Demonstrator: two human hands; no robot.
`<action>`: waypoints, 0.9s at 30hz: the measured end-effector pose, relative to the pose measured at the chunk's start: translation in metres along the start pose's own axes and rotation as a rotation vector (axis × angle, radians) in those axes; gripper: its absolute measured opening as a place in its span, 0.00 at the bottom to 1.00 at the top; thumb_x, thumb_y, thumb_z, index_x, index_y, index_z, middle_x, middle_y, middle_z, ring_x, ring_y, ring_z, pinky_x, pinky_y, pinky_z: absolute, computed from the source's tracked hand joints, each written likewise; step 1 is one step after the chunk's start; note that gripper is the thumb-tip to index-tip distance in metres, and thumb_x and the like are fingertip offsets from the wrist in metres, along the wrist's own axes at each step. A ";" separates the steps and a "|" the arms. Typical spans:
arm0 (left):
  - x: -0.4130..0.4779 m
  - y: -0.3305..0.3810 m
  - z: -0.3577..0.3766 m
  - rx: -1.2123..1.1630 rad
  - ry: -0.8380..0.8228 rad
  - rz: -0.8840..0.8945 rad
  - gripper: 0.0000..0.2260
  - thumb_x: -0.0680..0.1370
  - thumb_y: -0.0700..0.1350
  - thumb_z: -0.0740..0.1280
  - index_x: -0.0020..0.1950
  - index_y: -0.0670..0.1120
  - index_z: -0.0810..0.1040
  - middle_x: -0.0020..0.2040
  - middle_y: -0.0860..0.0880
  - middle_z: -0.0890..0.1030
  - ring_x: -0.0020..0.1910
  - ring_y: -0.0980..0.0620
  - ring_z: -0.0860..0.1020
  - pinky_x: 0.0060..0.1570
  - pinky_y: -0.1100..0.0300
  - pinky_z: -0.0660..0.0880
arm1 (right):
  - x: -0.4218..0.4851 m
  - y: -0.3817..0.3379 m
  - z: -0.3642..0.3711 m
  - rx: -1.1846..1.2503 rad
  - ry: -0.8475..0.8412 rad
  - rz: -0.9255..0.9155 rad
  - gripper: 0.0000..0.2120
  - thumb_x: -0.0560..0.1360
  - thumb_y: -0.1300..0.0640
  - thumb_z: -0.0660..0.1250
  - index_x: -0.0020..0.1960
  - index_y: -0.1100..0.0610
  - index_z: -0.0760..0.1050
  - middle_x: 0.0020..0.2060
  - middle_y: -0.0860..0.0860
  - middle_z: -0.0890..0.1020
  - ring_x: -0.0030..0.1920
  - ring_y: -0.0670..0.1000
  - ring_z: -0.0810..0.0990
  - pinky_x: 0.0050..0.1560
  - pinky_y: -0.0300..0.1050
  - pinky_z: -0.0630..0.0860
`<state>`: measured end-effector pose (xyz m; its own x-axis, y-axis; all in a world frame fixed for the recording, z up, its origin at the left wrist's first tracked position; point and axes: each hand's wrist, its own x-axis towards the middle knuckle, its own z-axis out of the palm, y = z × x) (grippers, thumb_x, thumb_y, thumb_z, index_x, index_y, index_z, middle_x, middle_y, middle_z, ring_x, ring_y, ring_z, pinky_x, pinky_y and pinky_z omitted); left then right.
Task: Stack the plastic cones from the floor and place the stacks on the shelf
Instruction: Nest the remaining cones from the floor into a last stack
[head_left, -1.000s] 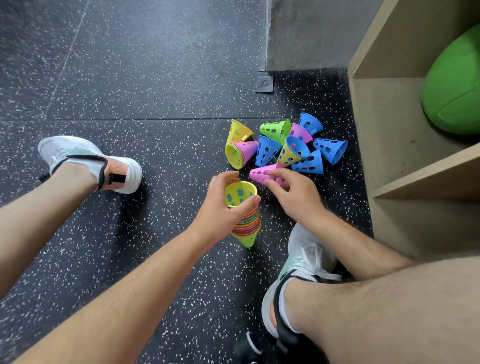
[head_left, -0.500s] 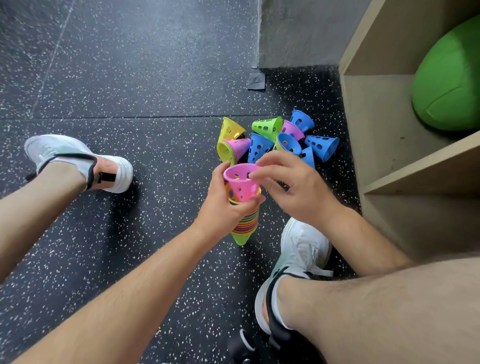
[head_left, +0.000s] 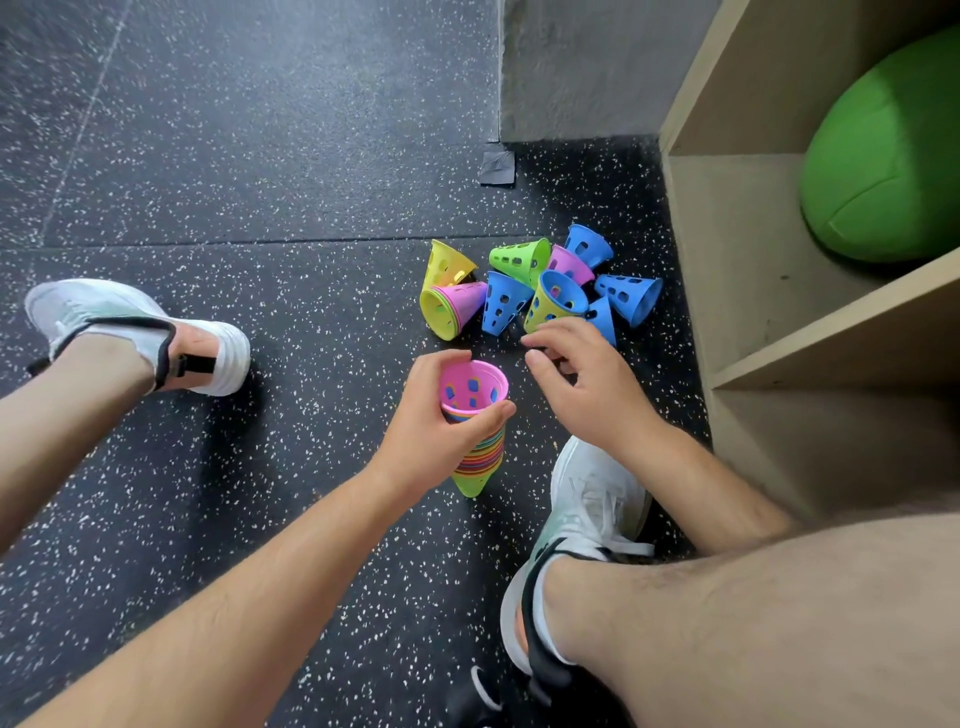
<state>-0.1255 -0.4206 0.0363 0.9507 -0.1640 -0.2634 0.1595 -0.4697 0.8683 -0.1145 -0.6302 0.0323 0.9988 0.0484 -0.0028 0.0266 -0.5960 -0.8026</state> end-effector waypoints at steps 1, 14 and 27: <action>0.000 0.000 0.000 -0.007 -0.006 -0.007 0.30 0.74 0.51 0.79 0.72 0.50 0.72 0.64 0.54 0.73 0.60 0.69 0.73 0.53 0.79 0.67 | 0.004 0.009 0.001 -0.074 -0.001 0.055 0.13 0.80 0.50 0.65 0.62 0.49 0.80 0.63 0.45 0.74 0.62 0.45 0.76 0.63 0.51 0.75; 0.002 -0.003 -0.001 -0.023 -0.035 -0.038 0.32 0.74 0.53 0.79 0.74 0.53 0.69 0.66 0.56 0.72 0.63 0.64 0.74 0.58 0.73 0.70 | 0.041 0.035 0.001 -0.353 -0.054 0.095 0.10 0.82 0.59 0.61 0.60 0.55 0.78 0.59 0.49 0.78 0.56 0.60 0.75 0.58 0.50 0.70; 0.004 -0.001 0.011 -0.122 -0.037 -0.028 0.44 0.69 0.54 0.80 0.78 0.53 0.60 0.67 0.54 0.75 0.65 0.60 0.76 0.69 0.55 0.74 | 0.005 -0.043 -0.033 -0.100 -0.011 -0.229 0.12 0.81 0.61 0.62 0.61 0.47 0.69 0.48 0.47 0.81 0.47 0.53 0.79 0.48 0.51 0.77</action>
<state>-0.1247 -0.4306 0.0298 0.9354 -0.1851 -0.3011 0.2189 -0.3655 0.9047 -0.1090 -0.6312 0.0867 0.9658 0.1999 0.1650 0.2565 -0.6445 -0.7203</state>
